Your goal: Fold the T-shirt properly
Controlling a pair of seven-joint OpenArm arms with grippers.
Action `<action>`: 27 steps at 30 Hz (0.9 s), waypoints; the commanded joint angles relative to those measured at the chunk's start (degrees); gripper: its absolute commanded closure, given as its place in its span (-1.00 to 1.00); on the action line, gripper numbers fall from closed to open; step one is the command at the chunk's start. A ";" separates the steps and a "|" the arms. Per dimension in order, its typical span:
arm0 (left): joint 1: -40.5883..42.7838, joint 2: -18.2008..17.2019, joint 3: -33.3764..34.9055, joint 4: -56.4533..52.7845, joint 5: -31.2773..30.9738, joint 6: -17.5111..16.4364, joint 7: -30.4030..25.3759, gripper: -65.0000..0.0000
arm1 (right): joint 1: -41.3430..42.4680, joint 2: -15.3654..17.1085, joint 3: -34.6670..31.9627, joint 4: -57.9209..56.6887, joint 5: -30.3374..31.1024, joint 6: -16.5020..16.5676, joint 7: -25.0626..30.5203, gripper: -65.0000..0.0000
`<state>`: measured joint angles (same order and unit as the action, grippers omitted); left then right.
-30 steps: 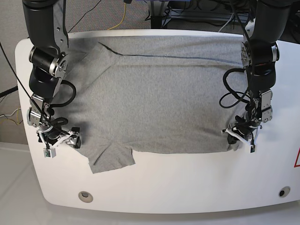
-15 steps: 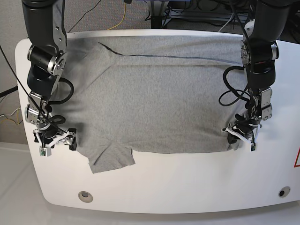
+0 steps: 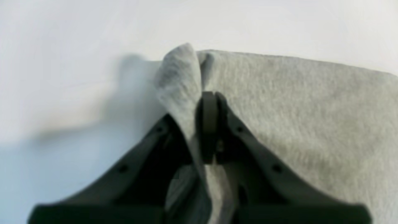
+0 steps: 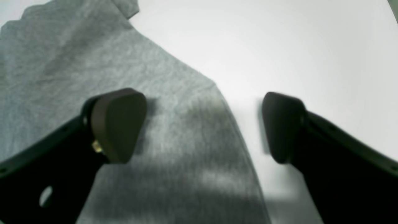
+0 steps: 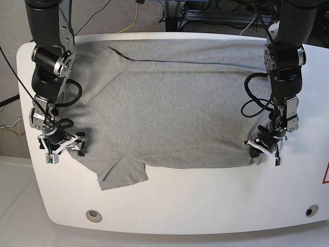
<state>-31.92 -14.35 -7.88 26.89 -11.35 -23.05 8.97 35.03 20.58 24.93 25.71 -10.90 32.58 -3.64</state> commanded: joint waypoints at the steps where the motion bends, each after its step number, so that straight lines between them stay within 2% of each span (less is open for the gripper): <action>1: -0.74 -0.46 0.01 0.31 1.29 0.50 1.97 0.92 | 1.41 0.21 0.17 0.88 0.48 0.26 1.22 -0.81; 18: 0.14 -0.55 0.01 0.31 1.29 0.41 1.97 0.92 | -1.58 -0.49 0.26 1.05 0.74 0.26 0.96 -0.81; 27: 0.14 -0.55 0.01 0.31 1.29 0.41 1.97 0.92 | -1.84 -1.98 0.26 1.05 0.74 0.26 0.52 -0.81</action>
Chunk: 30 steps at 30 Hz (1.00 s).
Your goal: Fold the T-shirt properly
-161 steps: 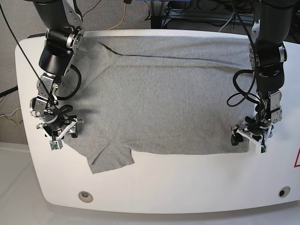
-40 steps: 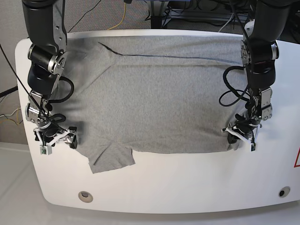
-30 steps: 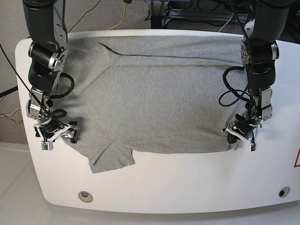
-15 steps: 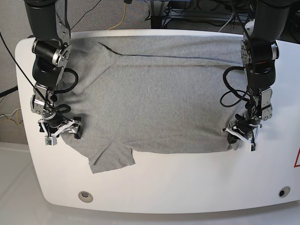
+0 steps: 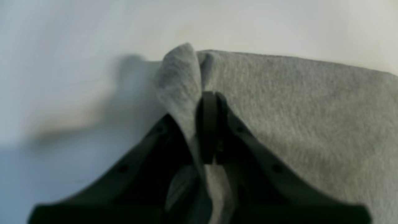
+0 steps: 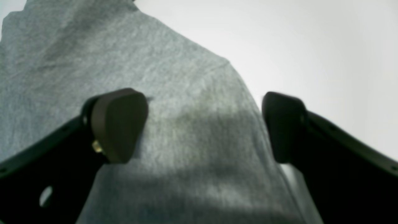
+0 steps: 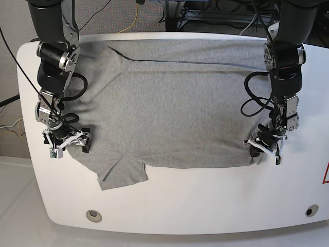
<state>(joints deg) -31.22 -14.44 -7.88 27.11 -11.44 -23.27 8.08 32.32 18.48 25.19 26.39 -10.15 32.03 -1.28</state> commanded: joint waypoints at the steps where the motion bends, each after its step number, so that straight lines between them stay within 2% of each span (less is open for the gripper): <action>1: -0.56 -0.46 0.01 0.10 1.38 0.63 2.87 0.92 | 0.87 0.03 0.00 0.38 0.00 0.80 -2.37 -0.81; 6: -0.56 -0.46 0.01 0.10 1.38 0.63 2.87 0.92 | 0.87 -1.38 0.00 0.55 0.00 0.80 -4.13 -0.81; 30: -0.65 -0.38 0.01 0.10 1.38 0.63 2.96 0.92 | -0.18 -3.05 -0.09 0.64 -0.09 0.80 -5.71 -0.79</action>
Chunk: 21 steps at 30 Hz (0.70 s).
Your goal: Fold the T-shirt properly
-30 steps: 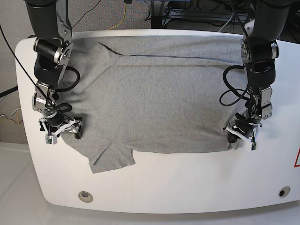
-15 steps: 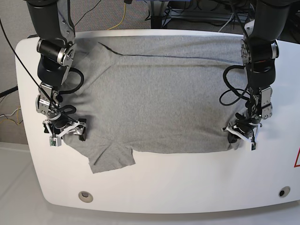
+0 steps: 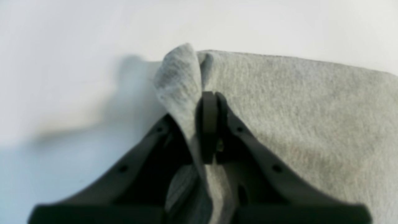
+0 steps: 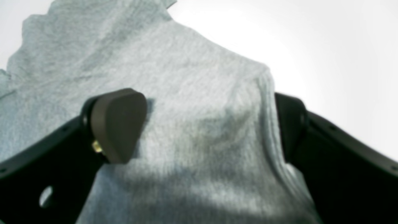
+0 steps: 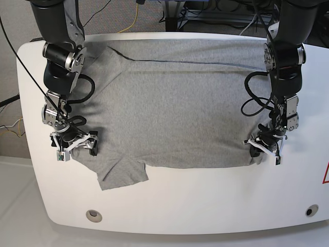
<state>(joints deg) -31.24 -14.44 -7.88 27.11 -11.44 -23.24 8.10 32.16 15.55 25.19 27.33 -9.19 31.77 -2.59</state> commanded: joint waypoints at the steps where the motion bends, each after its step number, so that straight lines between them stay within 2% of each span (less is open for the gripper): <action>1: -0.62 -0.38 0.01 0.10 1.38 0.61 2.93 0.92 | -0.03 -0.12 -0.09 -0.30 -1.05 1.07 -4.40 -0.79; 4: -0.71 -0.38 0.01 0.10 1.38 0.61 2.93 0.92 | -0.03 -0.12 -0.18 -0.30 -1.05 1.07 -4.40 -0.70; 13: -0.71 -0.29 0.01 0.10 1.38 0.70 2.93 0.92 | -0.12 -0.12 -0.18 -0.30 -1.05 1.07 -4.49 -0.07; 16: -0.71 -0.29 0.10 0.10 1.38 0.70 2.93 0.92 | -0.12 -0.12 -0.18 -0.30 -1.23 1.07 -4.49 0.08; 19: -0.62 -0.29 0.10 0.10 1.38 0.70 2.93 0.92 | -0.12 -0.12 -0.18 -0.30 -1.40 1.07 -4.49 0.34; 21: -0.62 -0.29 0.10 0.10 1.38 0.70 2.93 0.92 | -0.12 -0.12 -0.27 -0.30 -1.49 1.07 -4.49 0.59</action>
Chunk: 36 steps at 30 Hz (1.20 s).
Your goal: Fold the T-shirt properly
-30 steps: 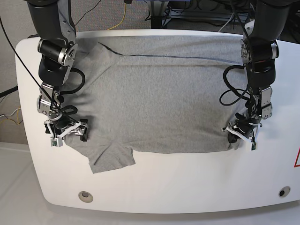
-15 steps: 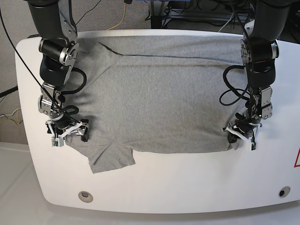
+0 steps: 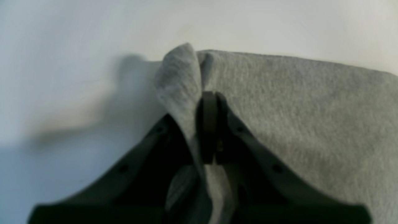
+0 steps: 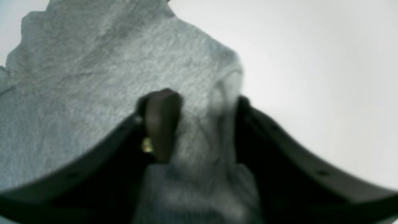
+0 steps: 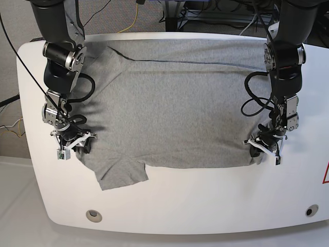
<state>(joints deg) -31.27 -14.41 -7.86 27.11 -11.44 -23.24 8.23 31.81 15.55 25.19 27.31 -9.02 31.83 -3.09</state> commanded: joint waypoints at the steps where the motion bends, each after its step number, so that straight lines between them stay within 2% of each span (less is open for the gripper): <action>1: -0.60 -0.31 0.08 0.10 1.38 0.70 2.80 0.92 | 0.23 -0.12 -0.27 -0.28 -1.67 1.00 -3.98 0.74; 3: -0.60 -0.31 0.08 0.10 1.38 0.70 2.80 0.92 | 0.23 -0.12 -0.27 -0.37 -1.67 1.00 -4.07 1.00; 16: -0.51 -0.31 0.08 0.10 1.38 0.52 3.16 0.92 | 0.58 0.05 -0.44 -0.28 -1.67 1.00 -6.45 1.00; 23: -0.69 -0.49 0.08 1.33 1.29 0.43 6.76 0.92 | 1.29 0.40 -0.44 -0.28 -1.75 1.00 -6.45 1.00; 36: 1.68 -0.31 -0.10 15.13 1.29 0.43 14.67 0.92 | 2.78 1.72 -0.44 -0.19 -1.67 1.09 -9.96 1.00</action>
<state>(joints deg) -28.18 -14.31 -7.86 39.29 -10.31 -22.96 21.80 33.78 16.64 24.86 26.94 -8.80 33.67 -9.78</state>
